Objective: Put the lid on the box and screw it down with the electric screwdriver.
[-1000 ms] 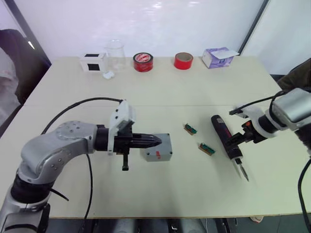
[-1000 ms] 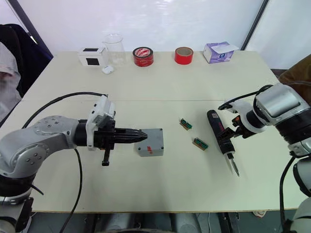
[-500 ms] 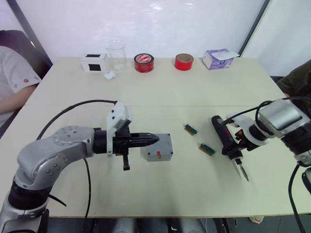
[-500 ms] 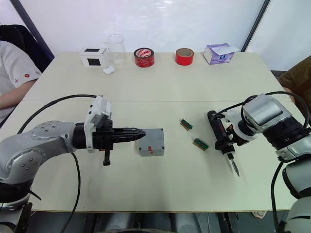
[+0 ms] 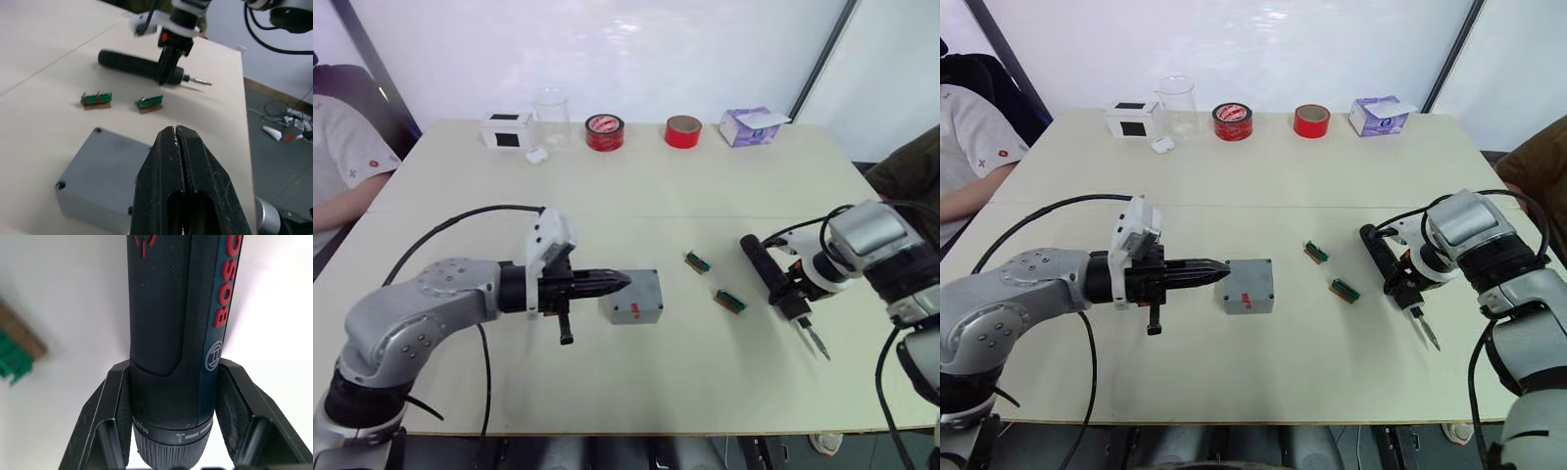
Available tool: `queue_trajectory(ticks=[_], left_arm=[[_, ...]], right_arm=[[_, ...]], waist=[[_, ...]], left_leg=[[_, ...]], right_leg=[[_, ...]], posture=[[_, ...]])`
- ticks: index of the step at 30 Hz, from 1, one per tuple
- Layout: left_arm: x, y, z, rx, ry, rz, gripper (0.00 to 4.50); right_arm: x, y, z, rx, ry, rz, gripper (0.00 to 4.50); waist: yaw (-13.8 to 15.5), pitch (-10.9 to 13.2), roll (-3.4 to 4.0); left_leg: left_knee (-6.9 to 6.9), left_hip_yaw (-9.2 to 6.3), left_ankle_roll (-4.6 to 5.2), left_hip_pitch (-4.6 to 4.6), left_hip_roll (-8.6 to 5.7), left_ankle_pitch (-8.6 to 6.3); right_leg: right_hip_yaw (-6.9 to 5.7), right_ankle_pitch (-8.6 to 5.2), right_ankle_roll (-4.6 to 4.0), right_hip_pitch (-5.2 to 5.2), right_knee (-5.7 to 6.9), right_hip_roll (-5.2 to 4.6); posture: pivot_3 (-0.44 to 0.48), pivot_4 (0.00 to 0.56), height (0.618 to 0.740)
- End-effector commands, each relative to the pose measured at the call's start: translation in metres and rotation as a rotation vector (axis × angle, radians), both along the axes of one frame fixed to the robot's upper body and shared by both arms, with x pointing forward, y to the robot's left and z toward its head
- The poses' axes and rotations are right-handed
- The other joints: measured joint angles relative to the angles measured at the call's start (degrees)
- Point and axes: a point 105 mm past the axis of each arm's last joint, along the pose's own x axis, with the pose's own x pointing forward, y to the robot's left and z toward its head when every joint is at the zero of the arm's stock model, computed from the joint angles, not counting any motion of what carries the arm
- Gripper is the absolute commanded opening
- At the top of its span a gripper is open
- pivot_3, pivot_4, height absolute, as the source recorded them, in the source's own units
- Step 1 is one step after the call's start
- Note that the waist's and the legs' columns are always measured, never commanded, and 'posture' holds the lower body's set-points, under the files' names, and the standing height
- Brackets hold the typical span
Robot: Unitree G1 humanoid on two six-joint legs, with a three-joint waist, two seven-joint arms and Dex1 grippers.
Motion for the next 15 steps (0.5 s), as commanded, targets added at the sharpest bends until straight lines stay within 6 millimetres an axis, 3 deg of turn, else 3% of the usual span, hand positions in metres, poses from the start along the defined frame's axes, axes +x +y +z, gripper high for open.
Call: queue_trajectory(ticks=[1, 5, 7, 9, 12, 15], left_arm=[[0.012, 0.015, 0.004, -0.007, -0.013, 0.041, 0.00], [0.020, 0.026, -0.002, 0.015, 0.014, 0.062, 0.00], [0.021, 0.027, -0.004, 0.024, 0.020, 0.051, 0.00], [0.024, 0.025, -0.004, 0.037, 0.017, 0.038, 0.00], [0.028, 0.017, -0.009, 0.077, 0.004, -0.004, 0.00], [0.033, 0.009, -0.014, 0.104, -0.017, -0.035, 0.00]], right_arm=[[0.035, 0.018, 0.082, 0.096, -0.343, 0.102, 1.76], [0.050, 0.041, 0.149, 0.228, -0.701, 0.213, 1.76], [0.045, 0.057, 0.171, 0.363, -0.847, 0.267, 1.76], [0.034, 0.079, 0.199, 0.515, -1.110, 0.354, 1.76], [0.009, 0.099, 0.214, 0.761, -1.357, 0.355, 1.76], [-0.019, 0.122, 0.219, 1.095, -1.400, 0.364, 1.76]], waist=[[-0.16, 0.14, 0.34], [-0.02, 0.14, 0.34], [0.07, 0.14, 0.34], [0.11, 0.09, 0.26], [0.11, 0.08, 0.22], [0.27, 0.12, 0.30]], left_leg=[[-0.01, 0.07, 0.00, -0.11, 0.00, 0.01], [-0.08, 0.17, -0.28, -1.17, 0.11, 0.18], [-0.12, 0.08, -0.34, -1.35, 0.28, 0.21], [-0.15, 0.03, -0.34, -1.44, 0.30, 0.21], [-0.03, -0.04, -0.34, -1.53, 0.24, 0.21], [0.02, -0.05, -0.35, -1.55, 0.14, 0.23]], right_leg=[[0.03, 0.06, 0.11, -0.17, 0.06, 0.04], [0.13, 0.03, 0.08, -1.72, 0.87, 0.19], [0.04, -0.04, -0.04, -1.84, 0.86, 0.29], [-0.01, -0.05, -0.06, -1.88, 0.86, 0.30], [-0.05, -0.01, 0.01, -1.84, 0.88, 0.22], [-0.04, 0.01, 0.04, -1.82, 0.94, 0.11]], posture=[[0.000, 0.150, 0.740], [0.000, 0.150, 0.740], [0.000, 0.150, 0.740], [0.000, 0.150, 0.740], [0.000, 0.150, 0.740], [0.000, 0.150, 0.740]])
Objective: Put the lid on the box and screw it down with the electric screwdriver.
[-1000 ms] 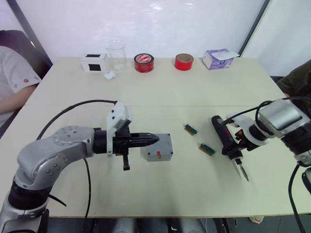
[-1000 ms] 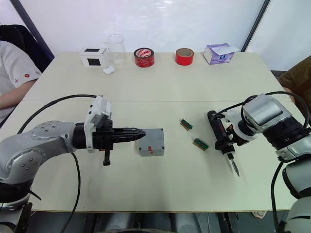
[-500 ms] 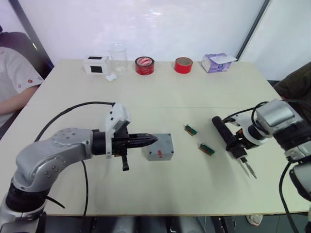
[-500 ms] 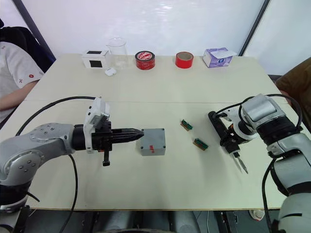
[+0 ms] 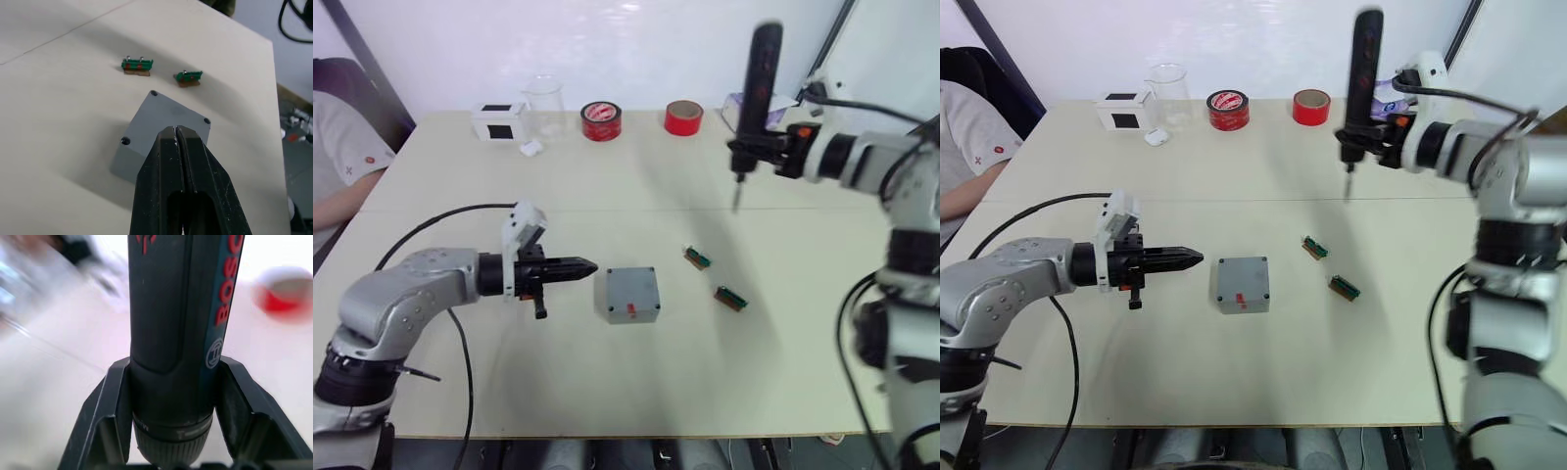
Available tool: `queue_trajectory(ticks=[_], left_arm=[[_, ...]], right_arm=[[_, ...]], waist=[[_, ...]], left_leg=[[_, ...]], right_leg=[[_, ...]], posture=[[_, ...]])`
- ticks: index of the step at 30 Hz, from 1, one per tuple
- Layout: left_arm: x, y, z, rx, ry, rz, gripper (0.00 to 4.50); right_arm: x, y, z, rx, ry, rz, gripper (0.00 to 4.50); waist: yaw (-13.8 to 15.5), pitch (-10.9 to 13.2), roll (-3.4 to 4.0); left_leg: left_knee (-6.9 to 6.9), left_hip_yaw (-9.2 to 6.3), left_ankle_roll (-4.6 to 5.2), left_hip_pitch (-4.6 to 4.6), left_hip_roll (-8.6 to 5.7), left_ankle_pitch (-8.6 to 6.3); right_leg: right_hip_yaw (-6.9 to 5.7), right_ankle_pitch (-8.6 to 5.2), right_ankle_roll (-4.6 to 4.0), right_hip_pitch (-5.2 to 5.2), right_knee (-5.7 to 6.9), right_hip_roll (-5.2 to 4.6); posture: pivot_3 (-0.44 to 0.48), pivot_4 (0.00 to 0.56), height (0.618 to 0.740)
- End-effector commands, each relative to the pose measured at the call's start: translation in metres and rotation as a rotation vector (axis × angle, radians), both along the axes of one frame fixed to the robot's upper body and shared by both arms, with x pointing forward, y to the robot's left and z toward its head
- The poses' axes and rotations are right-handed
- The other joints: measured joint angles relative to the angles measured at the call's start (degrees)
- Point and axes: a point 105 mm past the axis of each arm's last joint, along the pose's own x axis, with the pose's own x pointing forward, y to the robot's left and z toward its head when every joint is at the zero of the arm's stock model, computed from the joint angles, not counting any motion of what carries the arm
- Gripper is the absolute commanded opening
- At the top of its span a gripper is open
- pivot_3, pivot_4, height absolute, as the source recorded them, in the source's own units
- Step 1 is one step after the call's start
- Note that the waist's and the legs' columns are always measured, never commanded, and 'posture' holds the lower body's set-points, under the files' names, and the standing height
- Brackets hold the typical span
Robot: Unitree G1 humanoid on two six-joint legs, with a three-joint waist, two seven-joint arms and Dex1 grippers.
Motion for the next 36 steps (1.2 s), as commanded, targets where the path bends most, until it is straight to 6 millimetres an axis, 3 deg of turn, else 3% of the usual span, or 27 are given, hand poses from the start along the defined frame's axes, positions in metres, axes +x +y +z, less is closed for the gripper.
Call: queue_trajectory(ticks=[1, 7, 14, 20, 36], left_arm=[[0.006, -0.012, -0.002, 0.034, -0.054, -0.058, 0.00], [0.007, -0.033, -0.015, 0.076, -0.093, -0.141, 0.00], [0.005, -0.042, -0.031, 0.120, -0.105, -0.162, 0.00], [0.008, -0.040, -0.044, 0.162, -0.108, -0.130, 0.00], [0.014, -0.040, -0.044, 0.147, -0.095, -0.078, 0.00]], right_arm=[[-0.049, 0.013, 0.039, 0.228, -0.217, 0.128, 1.76], [-0.071, 0.047, -0.005, 0.066, -0.191, 0.166, 1.76], [-0.080, 0.059, -0.046, -0.031, -0.173, 0.132, 1.76], [-0.076, 0.063, -0.059, -0.061, -0.186, 0.089, 1.76], [-0.059, 0.068, -0.085, -0.118, -0.203, 0.007, 1.76]], waist=[[0.29, 0.00, 0.00], [-0.10, -0.01, -0.01], [-0.40, -0.01, 0.00], [-0.19, -0.01, -0.01], [-0.19, -0.01, -0.01]], left_leg=[[0.01, -0.05, 0.00, 0.00, 0.00, 0.01], [0.02, -0.01, 0.02, 0.02, -0.05, 0.00], [0.02, 0.00, 0.05, 0.16, 0.05, 0.03], [0.02, 0.03, 0.06, 0.38, 0.05, 0.03], [0.01, 0.01, 0.06, 0.70, 0.04, 0.03]], right_leg=[[-0.01, 0.00, 0.00, 0.02, -0.01, 0.00], [-0.01, 0.01, 0.01, 0.09, -0.04, 0.00], [0.02, 0.00, 0.01, 0.05, 0.03, 0.13], [0.03, 0.00, 0.01, 0.24, 0.07, 0.13], [0.03, -0.01, 0.01, 0.59, 0.02, 0.13]], posture=[[0.000, 0.150, 0.740], [0.000, 0.150, 0.740], [0.000, 0.150, 0.740], [0.000, 0.150, 0.740], [0.000, 0.150, 0.740]])
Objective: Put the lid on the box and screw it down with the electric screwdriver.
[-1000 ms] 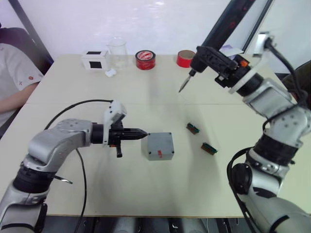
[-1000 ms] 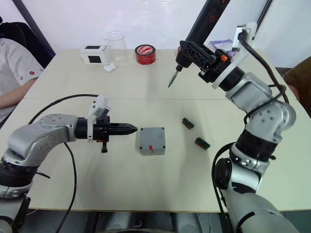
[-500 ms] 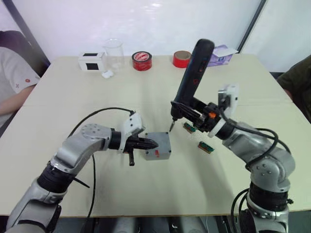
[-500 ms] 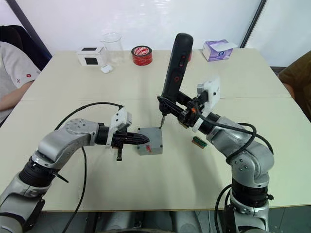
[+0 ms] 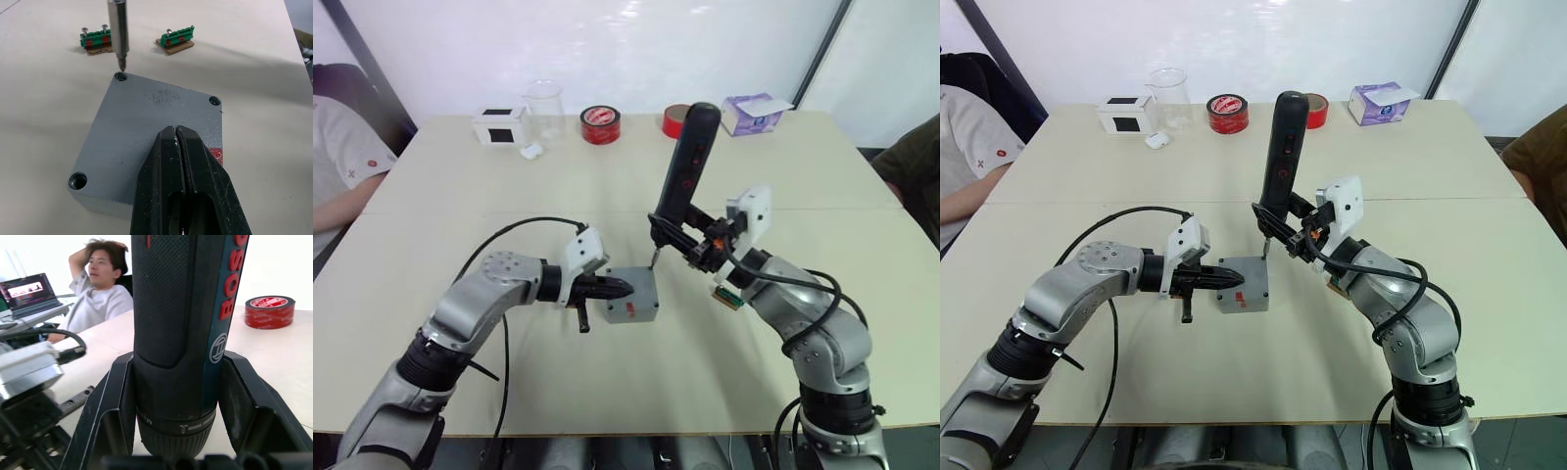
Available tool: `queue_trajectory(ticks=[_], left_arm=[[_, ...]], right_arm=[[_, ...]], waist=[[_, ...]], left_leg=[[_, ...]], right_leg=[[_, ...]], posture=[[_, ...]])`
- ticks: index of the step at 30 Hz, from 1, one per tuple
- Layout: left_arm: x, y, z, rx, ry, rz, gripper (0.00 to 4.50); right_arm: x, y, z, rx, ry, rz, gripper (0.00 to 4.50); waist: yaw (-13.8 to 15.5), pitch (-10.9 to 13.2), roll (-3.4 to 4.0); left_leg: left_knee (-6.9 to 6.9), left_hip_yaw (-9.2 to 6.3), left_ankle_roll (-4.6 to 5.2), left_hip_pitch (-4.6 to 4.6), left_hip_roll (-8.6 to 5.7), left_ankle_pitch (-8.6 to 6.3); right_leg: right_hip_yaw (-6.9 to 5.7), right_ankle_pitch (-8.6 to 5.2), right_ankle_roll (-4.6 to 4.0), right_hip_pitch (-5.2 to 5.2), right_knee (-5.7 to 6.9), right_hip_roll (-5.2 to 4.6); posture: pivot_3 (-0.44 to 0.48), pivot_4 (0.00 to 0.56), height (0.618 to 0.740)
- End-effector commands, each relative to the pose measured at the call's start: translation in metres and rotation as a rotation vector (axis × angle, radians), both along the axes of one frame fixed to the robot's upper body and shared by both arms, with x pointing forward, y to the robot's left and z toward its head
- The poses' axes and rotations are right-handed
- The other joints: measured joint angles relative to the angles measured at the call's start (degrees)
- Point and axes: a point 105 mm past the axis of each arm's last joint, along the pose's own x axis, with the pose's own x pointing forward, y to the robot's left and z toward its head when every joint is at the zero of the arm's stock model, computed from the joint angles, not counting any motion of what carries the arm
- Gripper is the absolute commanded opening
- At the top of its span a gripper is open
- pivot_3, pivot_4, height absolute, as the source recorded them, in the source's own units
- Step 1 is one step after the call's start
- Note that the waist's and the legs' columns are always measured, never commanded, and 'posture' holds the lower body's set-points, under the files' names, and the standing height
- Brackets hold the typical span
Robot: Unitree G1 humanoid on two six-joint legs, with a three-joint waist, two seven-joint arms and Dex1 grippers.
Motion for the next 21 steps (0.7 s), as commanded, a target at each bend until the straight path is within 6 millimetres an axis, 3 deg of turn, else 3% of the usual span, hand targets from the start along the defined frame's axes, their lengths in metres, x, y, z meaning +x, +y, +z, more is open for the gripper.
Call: queue_trajectory(ticks=[1, 8, 12, 16, 21], left_arm=[[0.002, 0.004, 0.001, 0.002, -0.011, 0.022, 0.00], [0.004, 0.005, 0.000, 0.006, -0.010, 0.027, 0.00], [0.002, 0.006, -0.002, 0.015, -0.009, 0.026, 0.00], [0.001, 0.006, -0.006, 0.025, -0.006, 0.024, 0.00], [0.001, 0.005, -0.008, 0.030, -0.008, 0.024, 0.00]], right_arm=[[-0.002, 0.000, 0.013, 0.016, -0.085, -0.005, 1.76], [0.001, 0.001, -0.005, -0.012, -0.055, -0.002, 1.76], [-0.003, -0.002, -0.039, -0.125, 0.038, -0.003, 1.76], [-0.005, -0.004, -0.064, -0.222, 0.117, -0.011, 1.76], [0.003, -0.008, -0.079, -0.252, 0.199, -0.060, 1.76]], waist=[[0.01, 0.00, 0.00], [0.03, 0.00, 0.00], [0.04, -0.03, -0.02], [-0.01, -0.12, -0.11], [0.01, -0.35, -0.38]], left_leg=[[0.00, 0.00, 0.00, 0.00, 0.00, 0.00], [0.00, -0.01, 0.00, 0.07, 0.00, 0.00], [0.00, -0.02, 0.00, 0.27, 0.00, 0.00], [-0.11, -0.01, 0.05, 1.01, 0.00, -0.03], [-0.16, -0.08, 0.11, 1.76, 0.02, -0.08]], right_leg=[[0.00, 0.00, 0.00, 0.00, 0.00, 0.00], [0.00, 0.00, 0.00, 0.07, 0.00, 0.00], [0.00, 0.00, 0.00, 0.28, -0.03, 0.00], [0.00, -0.05, 0.01, 1.03, -0.13, -0.01], [-0.01, -0.21, -0.13, 1.76, -0.20, 0.00]], posture=[[0.000, 0.150, 0.740], [0.000, 0.150, 0.740], [0.000, 0.150, 0.740], [0.000, 0.150, 0.740], [0.000, 0.150, 0.740]])
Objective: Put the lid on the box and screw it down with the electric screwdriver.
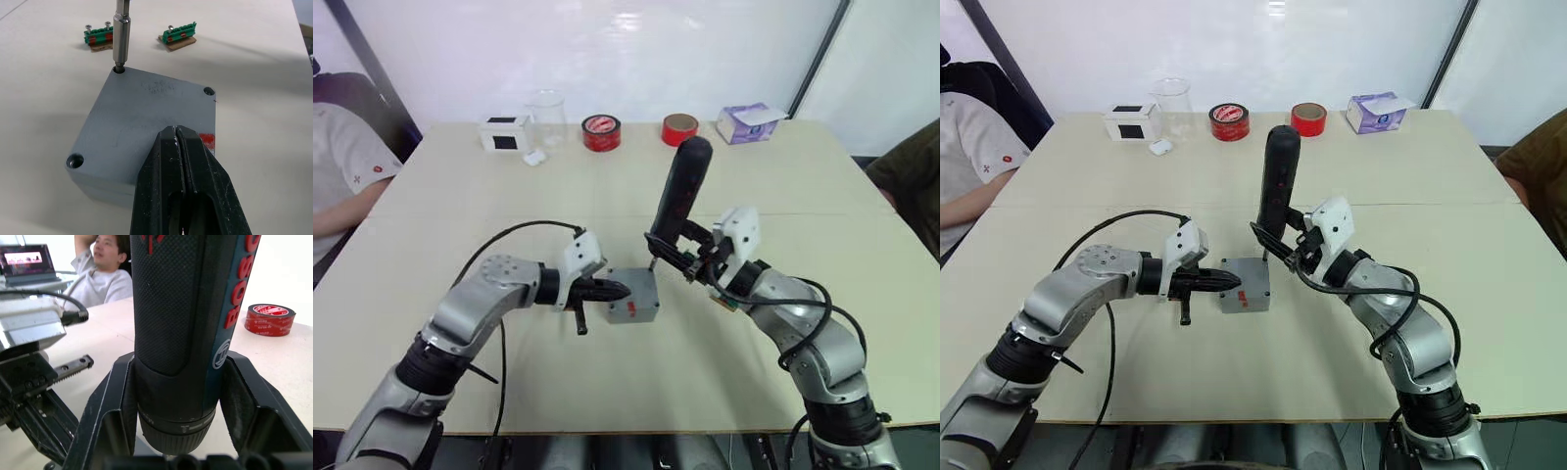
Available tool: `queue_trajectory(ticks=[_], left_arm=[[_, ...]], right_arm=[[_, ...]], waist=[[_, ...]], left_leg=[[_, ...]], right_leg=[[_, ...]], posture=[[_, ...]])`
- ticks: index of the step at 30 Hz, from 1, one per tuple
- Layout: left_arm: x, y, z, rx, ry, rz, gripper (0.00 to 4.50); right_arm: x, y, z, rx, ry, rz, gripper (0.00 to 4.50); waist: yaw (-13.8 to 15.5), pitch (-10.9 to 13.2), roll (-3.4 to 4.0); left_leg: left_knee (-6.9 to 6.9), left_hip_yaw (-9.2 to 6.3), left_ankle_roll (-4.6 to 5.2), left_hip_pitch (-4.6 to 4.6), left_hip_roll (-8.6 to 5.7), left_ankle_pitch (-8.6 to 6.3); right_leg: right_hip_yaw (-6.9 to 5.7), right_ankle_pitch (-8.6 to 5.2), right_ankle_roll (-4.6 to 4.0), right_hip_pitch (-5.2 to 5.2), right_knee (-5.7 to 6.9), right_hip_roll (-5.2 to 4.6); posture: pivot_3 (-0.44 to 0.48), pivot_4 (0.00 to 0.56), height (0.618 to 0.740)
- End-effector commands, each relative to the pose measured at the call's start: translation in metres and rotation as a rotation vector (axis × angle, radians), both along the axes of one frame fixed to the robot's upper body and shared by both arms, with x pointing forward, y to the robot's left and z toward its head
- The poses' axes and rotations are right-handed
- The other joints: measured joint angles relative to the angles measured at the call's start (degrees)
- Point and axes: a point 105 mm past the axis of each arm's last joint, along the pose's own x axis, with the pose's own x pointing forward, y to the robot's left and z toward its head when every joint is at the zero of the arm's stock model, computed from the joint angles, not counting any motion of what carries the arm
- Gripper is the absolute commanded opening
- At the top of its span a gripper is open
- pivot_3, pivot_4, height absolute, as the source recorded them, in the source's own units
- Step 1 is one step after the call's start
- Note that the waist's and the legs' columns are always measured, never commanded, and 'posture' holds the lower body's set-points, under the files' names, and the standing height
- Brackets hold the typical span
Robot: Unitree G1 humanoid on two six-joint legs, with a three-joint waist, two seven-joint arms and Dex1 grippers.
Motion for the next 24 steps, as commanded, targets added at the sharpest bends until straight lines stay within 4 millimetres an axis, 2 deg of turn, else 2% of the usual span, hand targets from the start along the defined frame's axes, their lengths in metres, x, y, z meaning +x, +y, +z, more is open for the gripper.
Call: queue_trajectory(ticks=[1, 6, 13, 20, 24], left_arm=[[0.000, 0.001, -0.002, 0.010, -0.007, 0.007, 0.00], [0.001, 0.003, -0.008, 0.028, -0.009, 0.018, 0.00], [-0.001, 0.009, -0.025, 0.083, 0.000, 0.019, 0.00], [-0.002, 0.012, -0.035, 0.107, 0.007, 0.021, 0.00], [-0.002, 0.013, -0.038, 0.110, 0.009, 0.023, 0.00]], right_arm=[[0.012, -0.011, -0.054, -0.088, 0.239, -0.093, 1.76], [0.020, -0.014, -0.051, -0.064, 0.279, -0.129, 1.76], [0.012, -0.011, -0.042, -0.009, 0.308, -0.084, 1.76], [0.012, -0.011, -0.043, -0.101, 0.344, -0.082, 1.76], [0.012, -0.010, -0.050, -0.161, 0.363, -0.088, 1.76]], waist=[[0.02, -0.11, -0.09], [0.15, -0.40, -0.10], [0.17, -0.45, -0.11], [0.10, -0.93, -0.02], [0.15, -1.29, -0.01]], left_leg=[[-0.02, 0.00, 0.00, 0.18, 0.00, -0.01], [-0.03, -0.04, 0.01, 0.25, 0.00, -0.01], [-0.05, -0.07, 0.04, 0.24, -0.01, -0.04], [-0.16, -0.09, 0.07, 0.25, 0.01, -0.06], [-0.28, -0.11, 0.08, 0.23, 0.02, -0.07]], right_leg=[[0.00, -0.05, -0.02, 0.17, -0.02, -0.01], [0.00, -0.10, -0.01, 0.26, -0.04, -0.05], [0.00, -0.11, -0.02, 0.29, -0.10, -0.16], [-0.01, -0.23, -0.23, 0.28, -0.19, -0.22], [-0.04, -0.24, -0.24, 0.30, -0.41, -0.24]], posture=[[0.000, 0.150, 0.740], [0.000, 0.150, 0.740], [0.000, 0.150, 0.740], [0.000, 0.150, 0.740], [0.000, 0.150, 0.740]])
